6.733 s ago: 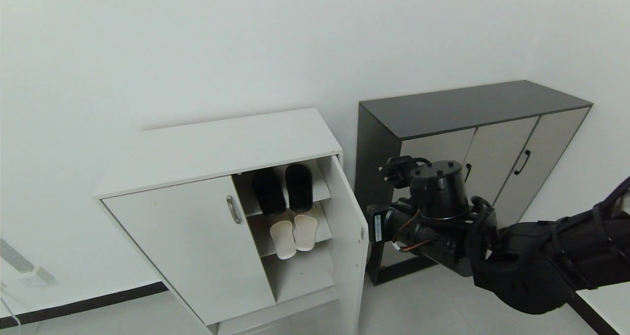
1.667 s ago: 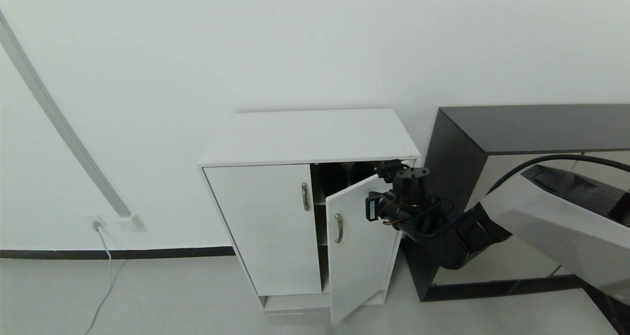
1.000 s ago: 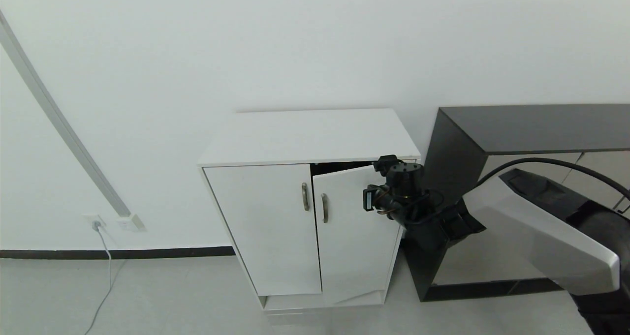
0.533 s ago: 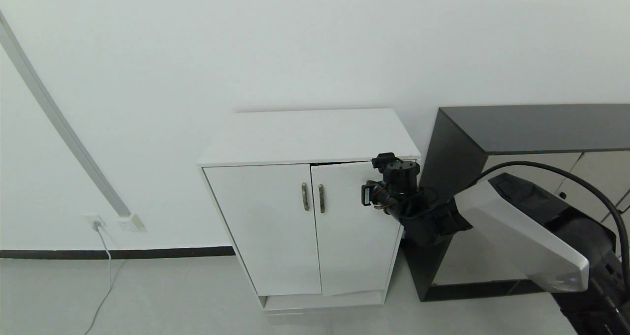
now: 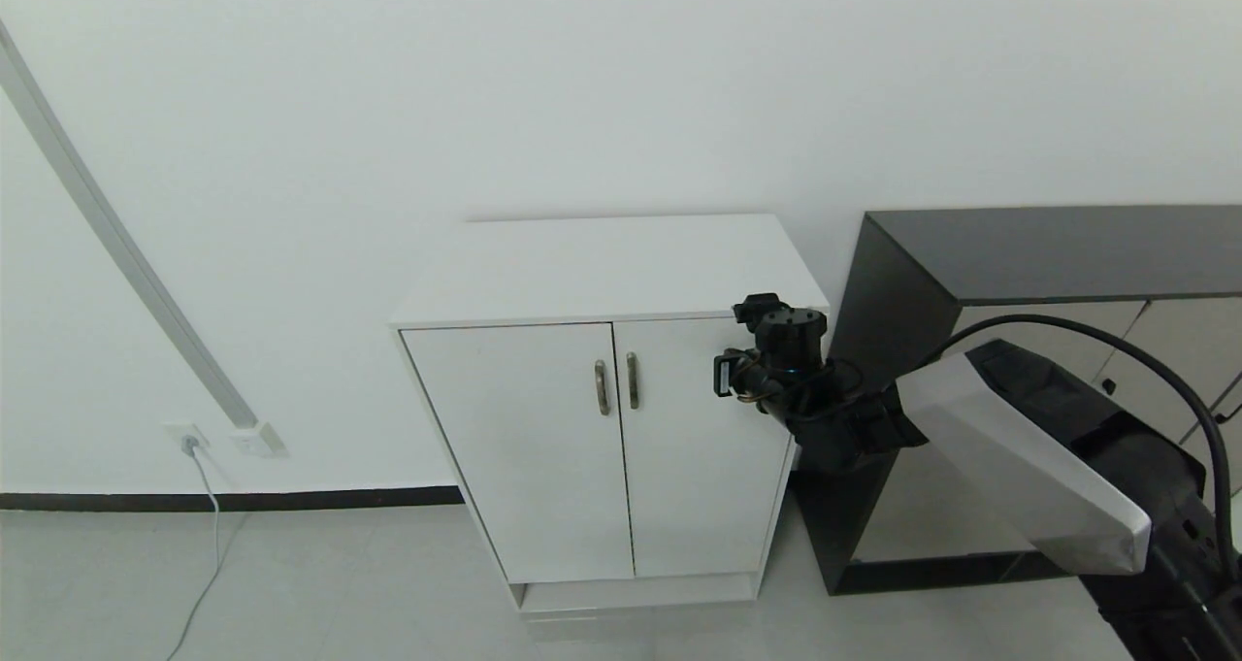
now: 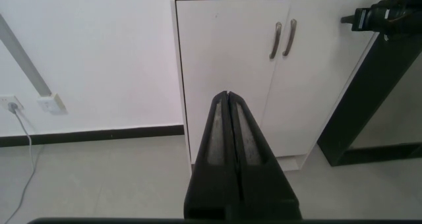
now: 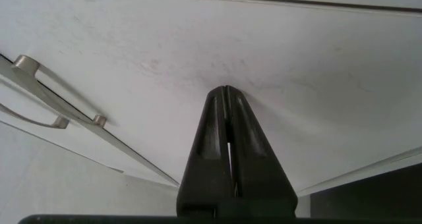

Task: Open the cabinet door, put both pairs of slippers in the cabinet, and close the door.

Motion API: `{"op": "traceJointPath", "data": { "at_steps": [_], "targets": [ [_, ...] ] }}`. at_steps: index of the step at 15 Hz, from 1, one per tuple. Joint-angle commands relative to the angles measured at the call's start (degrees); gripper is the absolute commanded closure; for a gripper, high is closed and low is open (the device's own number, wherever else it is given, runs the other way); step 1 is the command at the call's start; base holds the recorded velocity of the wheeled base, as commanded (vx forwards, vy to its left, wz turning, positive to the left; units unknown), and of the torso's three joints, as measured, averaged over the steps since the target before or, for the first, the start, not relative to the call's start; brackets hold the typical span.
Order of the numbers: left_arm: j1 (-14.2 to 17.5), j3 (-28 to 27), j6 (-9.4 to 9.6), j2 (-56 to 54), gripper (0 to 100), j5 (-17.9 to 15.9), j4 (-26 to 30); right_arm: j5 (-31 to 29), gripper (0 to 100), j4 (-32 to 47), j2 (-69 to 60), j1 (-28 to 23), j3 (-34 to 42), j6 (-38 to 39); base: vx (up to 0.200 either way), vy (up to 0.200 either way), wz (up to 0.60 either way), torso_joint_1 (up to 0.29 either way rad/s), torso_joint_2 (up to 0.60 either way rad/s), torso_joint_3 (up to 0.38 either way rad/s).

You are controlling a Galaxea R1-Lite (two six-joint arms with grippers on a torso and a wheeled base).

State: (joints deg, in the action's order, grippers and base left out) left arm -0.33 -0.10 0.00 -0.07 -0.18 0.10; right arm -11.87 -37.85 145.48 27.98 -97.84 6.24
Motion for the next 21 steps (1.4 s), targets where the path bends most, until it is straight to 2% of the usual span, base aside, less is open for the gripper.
{"op": "traceJointPath", "data": {
  "at_steps": [1,3,7,10,13,17,21],
  "targets": [
    [0.0,0.0,0.0,0.1,100,0.0,0.0,-0.1,100,-0.3,-0.3,-0.1,0.2,0.1,0.0,0.0,0.0,0.0,0.0,0.0],
    [0.0,0.0,0.0,0.1,100,0.0,-0.1,-0.3,100,-0.6,-1.6,0.1,2.1,0.2,0.0,0.0,0.0,0.0,0.0,0.0],
    [0.0,0.0,0.0,0.1,100,0.0,0.0,-0.4,100,-4.7,-9.6,2.3,15.3,0.2,0.0,0.0,0.0,0.0,0.0,0.0],
    [0.0,0.0,0.0,0.1,100,0.0,0.0,-0.8,100,-10.3,-16.5,3.0,27.4,0.3,0.0,0.0,0.0,0.0,0.0,0.0],
    [0.0,0.0,0.0,0.1,100,0.0,-0.1,-3.9,100,-16.4,-24.2,2.5,41.2,0.5,0.0,0.0,0.0,0.0,0.0,0.0],
    [0.0,0.0,0.0,0.1,100,0.0,0.0,-5.6,100,-25.6,-34.4,-2.0,58.5,0.4,0.0,0.0,0.0,0.0,0.0,0.0],
    [0.0,0.0,0.0,0.1,100,0.0,0.0,-6.8,100,-27.2,-45.7,-10.2,72.4,-0.4,0.0,0.0,0.0,0.0,0.0,0.0]
  ]
}}
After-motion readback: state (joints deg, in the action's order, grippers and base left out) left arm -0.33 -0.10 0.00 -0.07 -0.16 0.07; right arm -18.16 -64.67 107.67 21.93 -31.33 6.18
